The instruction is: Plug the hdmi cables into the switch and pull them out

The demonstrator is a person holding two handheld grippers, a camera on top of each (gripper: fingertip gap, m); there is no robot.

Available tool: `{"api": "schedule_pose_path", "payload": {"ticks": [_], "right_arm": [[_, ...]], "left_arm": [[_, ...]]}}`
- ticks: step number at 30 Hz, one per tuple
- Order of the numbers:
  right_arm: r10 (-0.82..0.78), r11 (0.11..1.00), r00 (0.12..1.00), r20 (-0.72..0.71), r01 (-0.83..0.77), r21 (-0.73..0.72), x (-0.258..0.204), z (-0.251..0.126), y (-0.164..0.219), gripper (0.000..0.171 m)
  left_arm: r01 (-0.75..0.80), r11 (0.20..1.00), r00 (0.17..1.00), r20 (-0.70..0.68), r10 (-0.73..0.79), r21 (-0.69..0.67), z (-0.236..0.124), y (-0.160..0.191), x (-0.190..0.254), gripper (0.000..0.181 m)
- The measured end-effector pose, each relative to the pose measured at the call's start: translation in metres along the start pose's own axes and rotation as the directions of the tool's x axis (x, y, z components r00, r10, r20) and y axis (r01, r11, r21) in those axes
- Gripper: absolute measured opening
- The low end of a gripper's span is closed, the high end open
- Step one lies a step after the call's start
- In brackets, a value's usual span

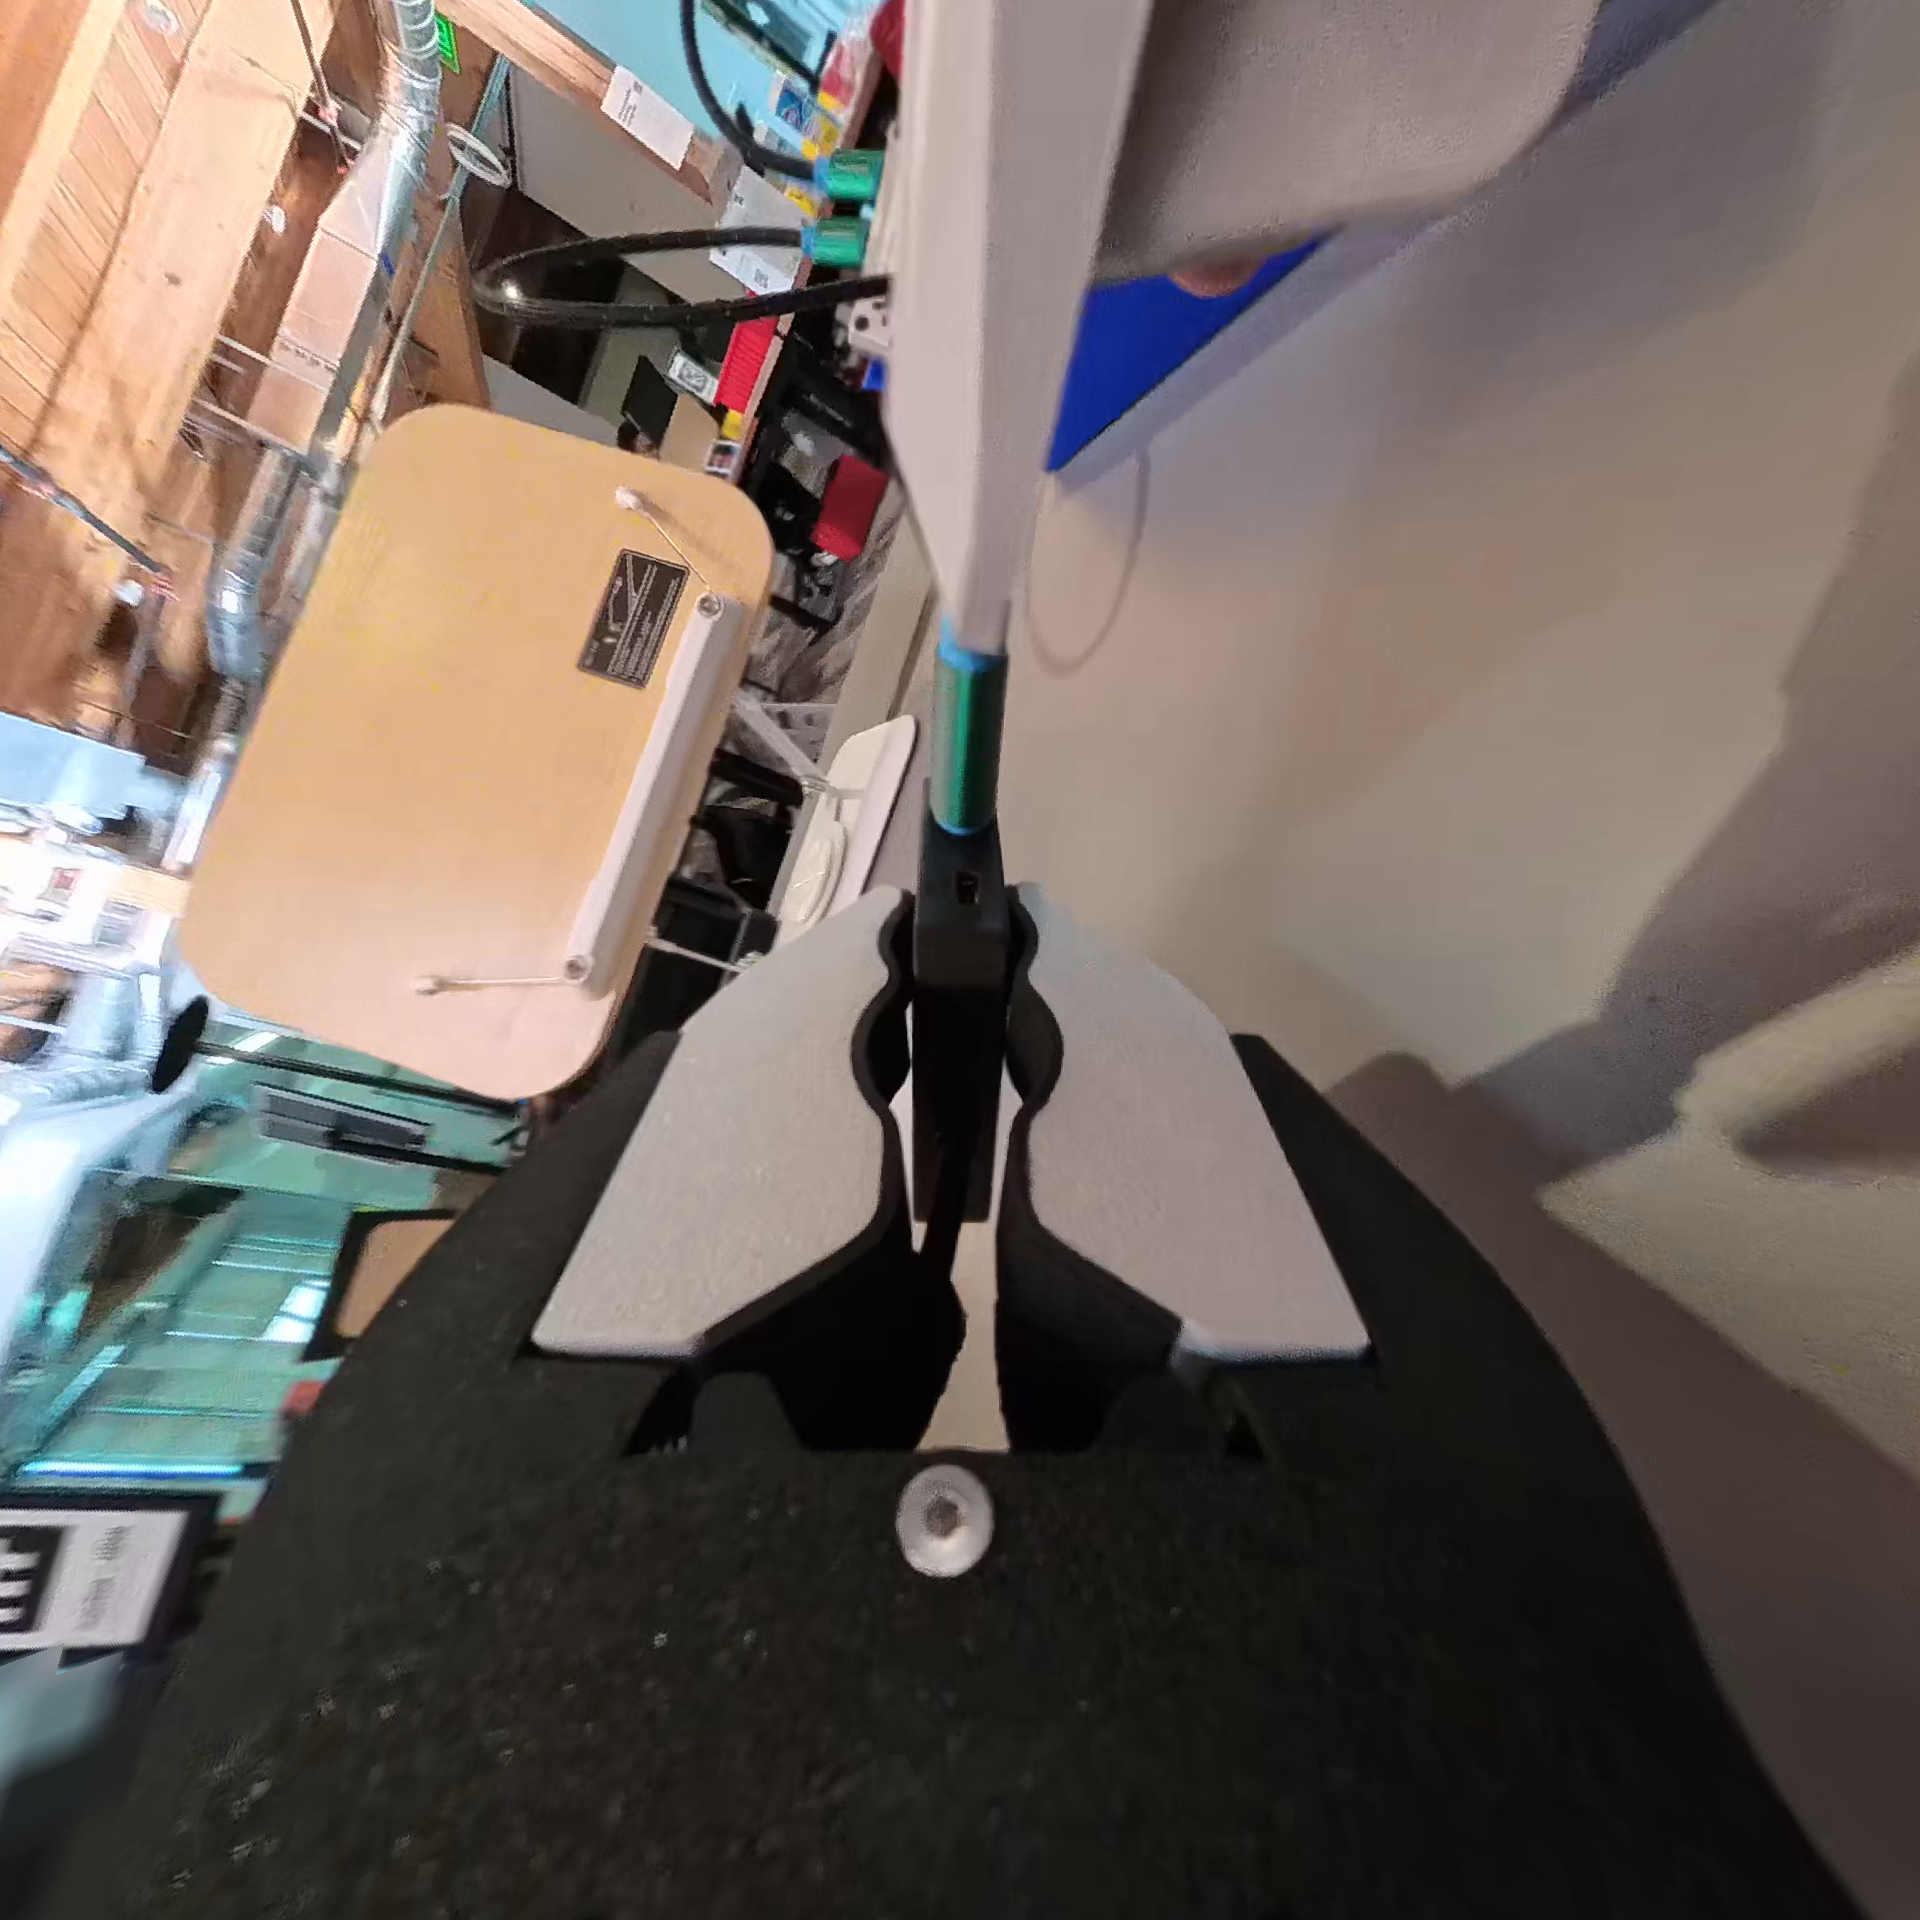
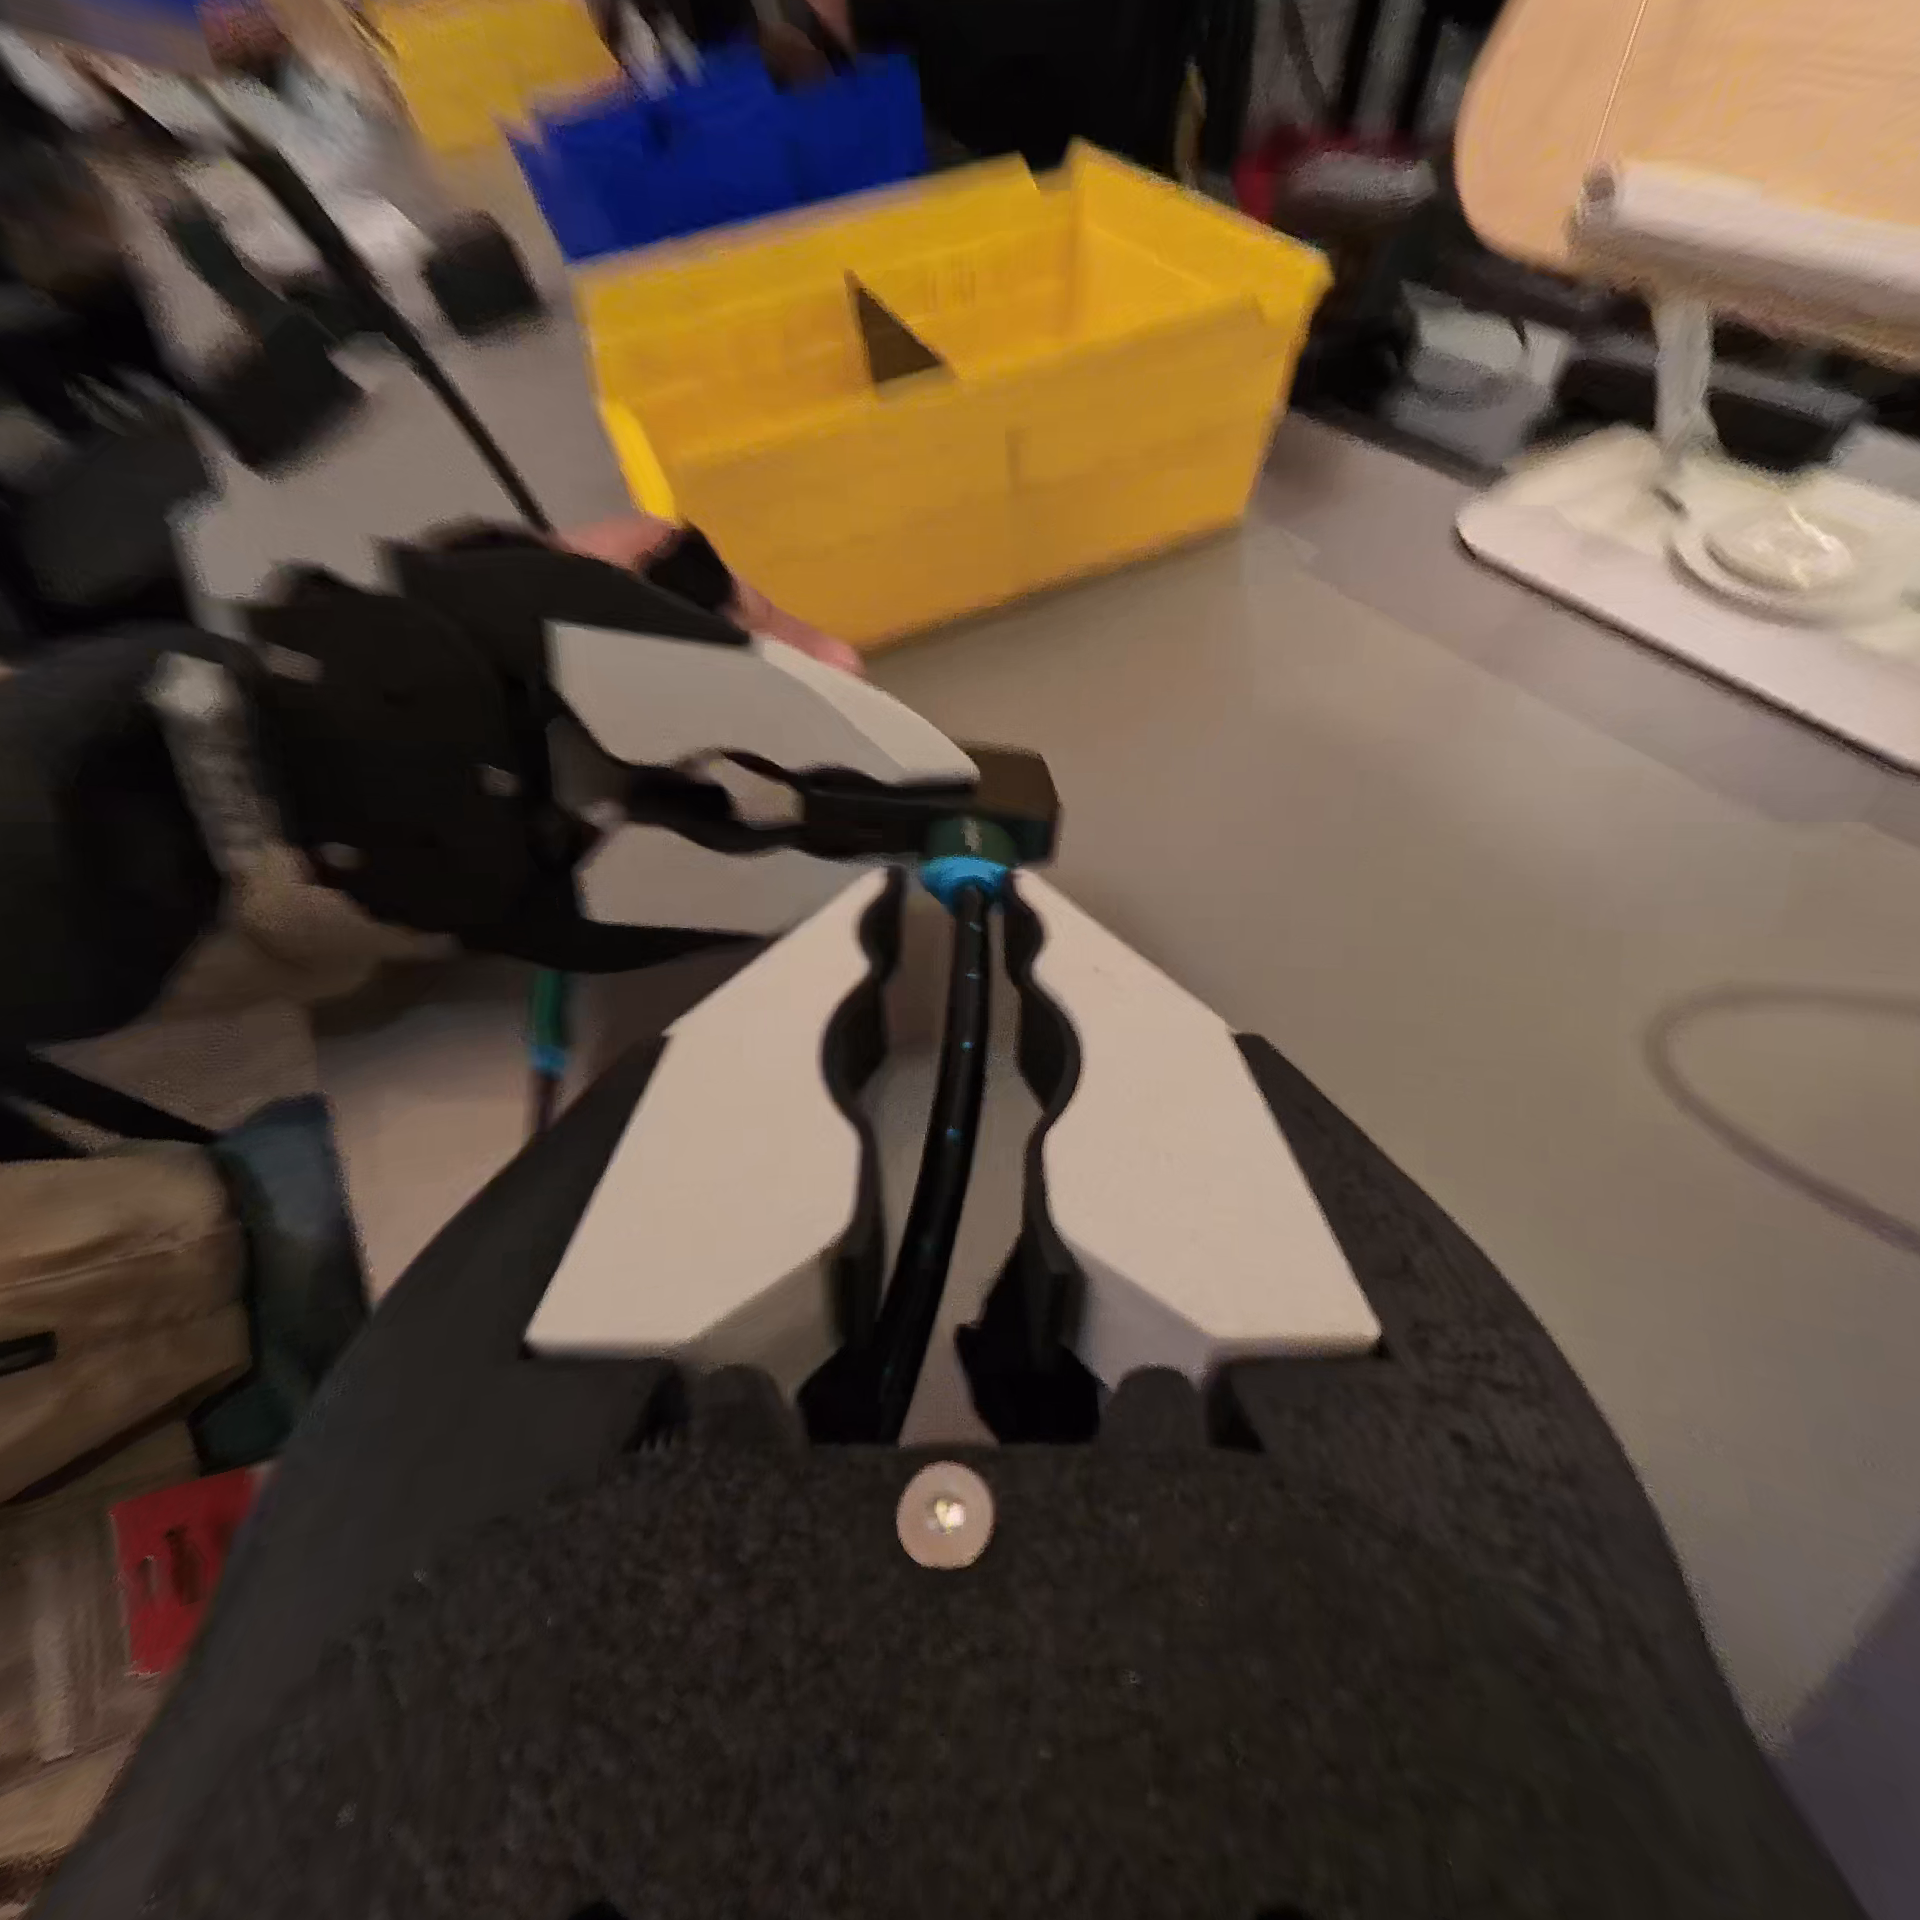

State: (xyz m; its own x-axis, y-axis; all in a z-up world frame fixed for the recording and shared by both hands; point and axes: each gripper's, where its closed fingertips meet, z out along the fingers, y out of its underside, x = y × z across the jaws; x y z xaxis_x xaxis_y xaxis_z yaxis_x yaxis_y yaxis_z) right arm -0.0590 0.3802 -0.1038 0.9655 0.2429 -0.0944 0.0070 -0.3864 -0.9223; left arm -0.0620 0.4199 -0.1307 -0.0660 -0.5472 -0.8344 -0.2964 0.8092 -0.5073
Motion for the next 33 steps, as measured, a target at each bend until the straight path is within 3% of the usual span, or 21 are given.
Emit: {"api": "schedule_pose_path", "payload": {"ticks": [3,7,9,13,19,24,26,30,33], "right_arm": [[0.071,0.953,0.981,0.181,-0.120,0.277,-0.006,-0.040,-0.054,0.046],[0.129,0.868,0.969,0.212,-0.214,0.447,0.031,-0.094,-0.078,0.048],[0.172,0.839,0.947,0.272,-0.286,0.464,0.041,-0.100,-0.071,0.047],[0.098,0.932,0.927,0.362,-0.213,0.294,0.013,-0.059,-0.024,0.048],[-0.092,0.962,0.874,0.477,-0.046,0.270,-0.048,-0.030,-0.012,0.033],[-0.166,0.953,0.857,0.488,0.013,0.301,-0.062,-0.031,-0.011,0.017],[-0.152,0.959,0.863,0.483,0.011,0.283,-0.059,-0.033,-0.012,0.012],[-0.129,0.963,0.886,0.444,0.007,0.268,-0.039,-0.048,-0.017,0.012],[-0.116,0.938,0.911,0.395,-0.030,0.346,-0.014,-0.082,-0.043,0.012]], "left_arm": [[0.170,0.985,0.984,-0.060,-0.170,-0.002,0.002,0.011,-0.003,0.014],[0.452,0.889,0.874,-0.235,-0.425,0.074,-0.006,0.002,-0.004,0.014],[0.597,0.795,0.769,-0.361,-0.528,0.108,-0.014,-0.013,-0.003,0.014],[0.784,0.596,0.562,-0.605,-0.564,0.173,-0.039,-0.053,-0.005,0.013],[0.836,0.516,0.465,-0.741,-0.485,0.187,-0.063,-0.081,0.001,0.014],[0.884,0.447,0.358,-0.811,-0.462,0.136,-0.072,-0.085,0.002,0.015],[0.895,0.429,0.337,-0.817,-0.468,0.124,-0.075,-0.083,0.000,0.019],[0.907,0.406,0.320,-0.810,-0.491,0.112,-0.086,-0.081,-0.005,0.048],[0.882,0.454,0.345,-0.829,-0.441,0.125,-0.101,-0.084,0.004,0.039]]}}
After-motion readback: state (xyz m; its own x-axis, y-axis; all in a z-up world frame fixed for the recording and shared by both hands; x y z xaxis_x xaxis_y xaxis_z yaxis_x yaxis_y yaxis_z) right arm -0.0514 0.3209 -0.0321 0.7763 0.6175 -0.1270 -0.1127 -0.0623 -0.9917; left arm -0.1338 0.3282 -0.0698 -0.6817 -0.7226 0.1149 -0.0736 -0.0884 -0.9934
